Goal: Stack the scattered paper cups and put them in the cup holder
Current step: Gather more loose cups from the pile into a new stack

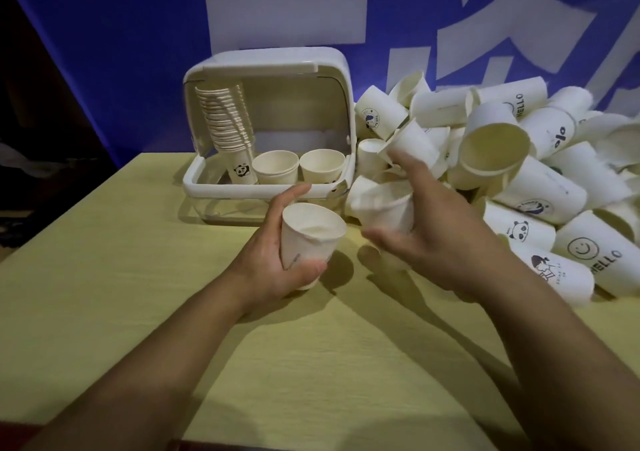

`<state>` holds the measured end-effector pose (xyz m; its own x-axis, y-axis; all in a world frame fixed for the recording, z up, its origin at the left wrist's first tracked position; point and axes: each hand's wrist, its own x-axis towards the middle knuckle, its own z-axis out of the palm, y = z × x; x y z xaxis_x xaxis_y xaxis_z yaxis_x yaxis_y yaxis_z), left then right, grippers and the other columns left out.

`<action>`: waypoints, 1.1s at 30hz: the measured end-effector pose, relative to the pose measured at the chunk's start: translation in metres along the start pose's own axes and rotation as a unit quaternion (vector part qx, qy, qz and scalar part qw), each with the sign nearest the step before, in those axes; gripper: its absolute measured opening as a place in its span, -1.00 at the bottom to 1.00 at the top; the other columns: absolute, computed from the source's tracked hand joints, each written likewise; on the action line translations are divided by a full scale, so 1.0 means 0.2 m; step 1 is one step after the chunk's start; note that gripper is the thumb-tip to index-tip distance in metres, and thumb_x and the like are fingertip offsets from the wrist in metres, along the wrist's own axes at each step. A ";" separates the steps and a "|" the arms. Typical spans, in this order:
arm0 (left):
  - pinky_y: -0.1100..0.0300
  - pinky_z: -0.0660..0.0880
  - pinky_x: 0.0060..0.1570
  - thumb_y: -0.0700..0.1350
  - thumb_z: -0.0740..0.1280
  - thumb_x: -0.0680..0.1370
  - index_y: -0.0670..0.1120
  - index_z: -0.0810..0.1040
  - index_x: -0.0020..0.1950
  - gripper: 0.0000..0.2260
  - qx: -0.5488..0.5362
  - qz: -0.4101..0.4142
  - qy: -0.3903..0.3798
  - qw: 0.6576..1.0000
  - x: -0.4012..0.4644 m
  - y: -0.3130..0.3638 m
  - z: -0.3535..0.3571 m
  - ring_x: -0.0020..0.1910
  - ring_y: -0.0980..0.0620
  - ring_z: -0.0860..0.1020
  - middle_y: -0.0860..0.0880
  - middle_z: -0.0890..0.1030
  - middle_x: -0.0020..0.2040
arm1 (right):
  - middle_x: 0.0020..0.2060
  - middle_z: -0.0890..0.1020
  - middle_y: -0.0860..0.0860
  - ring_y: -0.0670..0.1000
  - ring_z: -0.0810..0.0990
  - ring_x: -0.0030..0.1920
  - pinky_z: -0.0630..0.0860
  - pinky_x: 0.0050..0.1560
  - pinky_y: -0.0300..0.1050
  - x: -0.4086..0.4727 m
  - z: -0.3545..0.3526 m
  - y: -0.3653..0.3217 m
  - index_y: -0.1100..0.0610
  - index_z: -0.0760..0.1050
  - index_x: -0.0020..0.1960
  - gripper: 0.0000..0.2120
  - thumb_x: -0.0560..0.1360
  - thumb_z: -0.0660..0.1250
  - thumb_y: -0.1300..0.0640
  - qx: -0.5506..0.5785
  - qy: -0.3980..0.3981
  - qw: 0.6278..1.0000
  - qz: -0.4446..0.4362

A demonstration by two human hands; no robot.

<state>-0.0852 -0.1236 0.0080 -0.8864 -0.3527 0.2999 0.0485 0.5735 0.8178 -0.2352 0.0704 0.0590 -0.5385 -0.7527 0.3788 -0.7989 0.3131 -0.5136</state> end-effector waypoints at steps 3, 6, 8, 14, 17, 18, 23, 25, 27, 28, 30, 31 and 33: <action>0.42 0.44 0.12 0.14 0.45 0.30 0.53 0.14 0.43 -0.19 0.016 0.020 -0.032 0.999 0.00 0.03 0.02 0.20 0.25 0.51 0.43 0.46 0.19 | 0.29 0.47 -0.15 -0.14 0.48 0.24 0.40 0.19 -0.22 0.01 0.03 -0.01 -0.10 0.14 0.55 -0.17 0.42 0.49 -0.16 0.116 0.134 0.984 0.004; 0.37 0.47 0.18 0.16 0.47 0.28 0.60 0.00 0.43 -0.10 0.027 0.025 -0.043 0.998 0.00 0.05 0.05 0.23 0.31 0.50 0.57 0.41 0.21 | 0.22 0.46 -0.21 -0.24 0.49 0.21 0.46 0.21 -0.29 0.00 0.08 -0.04 -0.14 0.18 0.50 -0.22 0.41 0.49 -0.18 0.206 0.138 0.969 -0.005; 0.24 0.54 0.19 0.15 0.48 0.26 0.64 -0.11 0.40 -0.03 0.033 0.028 -0.039 0.998 0.01 0.07 0.07 0.22 0.33 0.51 0.55 0.42 0.22 | 0.25 0.43 -0.25 -0.20 0.47 0.27 0.49 0.27 -0.17 -0.02 0.13 -0.07 -0.18 0.16 0.49 -0.24 0.41 0.47 -0.17 0.229 0.094 0.969 -0.008; 0.16 0.48 0.29 0.15 0.49 0.35 0.56 -0.27 0.44 0.03 0.023 0.054 0.014 0.998 0.01 0.05 0.09 0.35 0.29 0.46 0.50 0.35 0.35 | 0.47 0.32 -0.25 -0.14 0.34 0.44 0.39 0.43 0.05 -0.04 0.22 -0.10 -0.25 0.04 0.55 -0.27 0.48 0.27 -0.33 0.212 0.003 0.977 -0.009; 0.34 0.43 0.26 0.16 0.46 0.37 0.56 -0.16 0.45 -0.06 0.022 0.080 0.061 0.995 0.01 0.05 0.09 0.36 0.32 0.42 0.42 0.30 0.39 | 0.56 0.23 -0.20 -0.11 0.29 0.49 0.37 0.46 0.10 -0.05 0.24 -0.09 -0.27 -0.03 0.58 -0.23 0.47 0.09 -0.48 0.170 -0.048 0.984 0.000; 0.37 0.44 0.25 0.15 0.46 0.38 0.54 -0.08 0.45 -0.12 0.029 0.091 0.064 0.993 0.01 0.05 0.09 0.35 0.30 0.43 0.38 0.32 0.39 | 0.57 0.21 -0.19 -0.12 0.26 0.51 0.33 0.48 0.08 -0.05 0.24 -0.09 -0.25 -0.05 0.59 -0.22 0.47 0.08 -0.48 0.161 -0.062 0.985 -0.004; 0.16 0.57 0.01 0.13 0.44 0.37 0.48 0.07 0.31 -0.31 0.047 0.095 0.059 0.993 0.00 0.06 0.10 0.11 0.16 0.54 0.16 0.41 0.25 | 0.56 0.27 -0.11 -0.12 0.25 0.51 0.24 0.51 -0.07 -0.04 0.15 -0.07 -0.06 0.06 0.63 -0.26 0.57 0.26 -0.26 0.112 -0.119 0.986 -0.031; 0.20 0.56 -0.02 0.15 0.46 0.35 0.47 0.07 0.29 -0.30 0.042 0.091 0.045 0.994 0.00 0.08 0.12 0.10 0.16 0.53 0.16 0.40 0.23 | 0.49 0.37 -0.12 -0.15 0.34 0.44 0.33 0.44 -0.07 -0.07 0.05 -0.05 -0.06 0.21 0.58 -0.30 0.53 0.32 -0.26 0.070 -0.108 0.991 -0.043; 0.19 0.57 0.00 0.19 0.48 0.31 0.47 0.09 0.27 -0.29 0.022 0.079 0.025 0.996 0.01 0.12 0.16 0.09 0.16 0.53 0.18 0.43 0.22 | 0.42 0.44 -0.13 -0.15 0.38 0.37 0.37 0.35 -0.15 -0.15 -0.08 0.00 -0.08 0.33 0.51 -0.37 0.50 0.36 -0.23 0.015 -0.073 0.996 -0.047; 0.20 0.56 0.01 0.19 0.48 0.30 0.48 0.11 0.26 -0.29 0.010 0.079 0.015 0.997 0.01 0.14 0.19 0.09 0.17 0.54 0.23 0.45 0.19 | 0.39 0.45 -0.13 -0.12 0.38 0.35 0.36 0.31 -0.17 -0.21 -0.15 0.04 -0.10 0.36 0.48 -0.41 0.50 0.37 -0.21 -0.022 -0.054 0.997 -0.046; 0.20 0.56 0.03 0.16 0.49 0.29 0.48 0.15 0.29 -0.28 -0.004 0.087 -0.013 0.996 0.02 0.18 0.25 0.08 0.15 0.56 0.30 0.49 0.15 | 0.37 0.45 -0.13 -0.05 0.35 0.35 0.31 0.27 -0.17 -0.32 -0.28 0.14 -0.15 0.38 0.44 -0.47 0.50 0.37 -0.16 -0.101 -0.029 0.994 -0.024; 0.19 0.56 0.03 0.14 0.49 0.29 0.49 0.16 0.31 -0.27 -0.007 0.092 -0.028 0.995 0.03 0.21 0.28 0.08 0.14 0.57 0.27 0.51 0.16 | 0.38 0.43 -0.13 -0.02 0.31 0.37 0.30 0.29 -0.13 -0.36 -0.32 0.19 -0.18 0.36 0.45 -0.48 0.51 0.37 -0.16 -0.141 -0.031 0.989 -0.001; 0.24 0.57 -0.02 0.14 0.48 0.29 0.51 0.16 0.31 -0.27 -0.014 0.099 -0.060 0.993 0.05 0.27 0.36 0.03 0.15 0.58 0.19 0.50 0.17 | 0.44 0.35 -0.11 0.03 0.23 0.43 0.29 0.38 0.03 -0.43 -0.37 0.29 -0.26 0.27 0.48 -0.44 0.52 0.35 -0.18 -0.221 -0.064 0.971 0.058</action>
<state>-0.1237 -0.0430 0.0196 -0.9068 -0.1433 0.3965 0.2388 0.6007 0.7630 -0.2552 0.1961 0.0547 -0.6159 -0.7551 0.2247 -0.7877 0.5963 -0.1549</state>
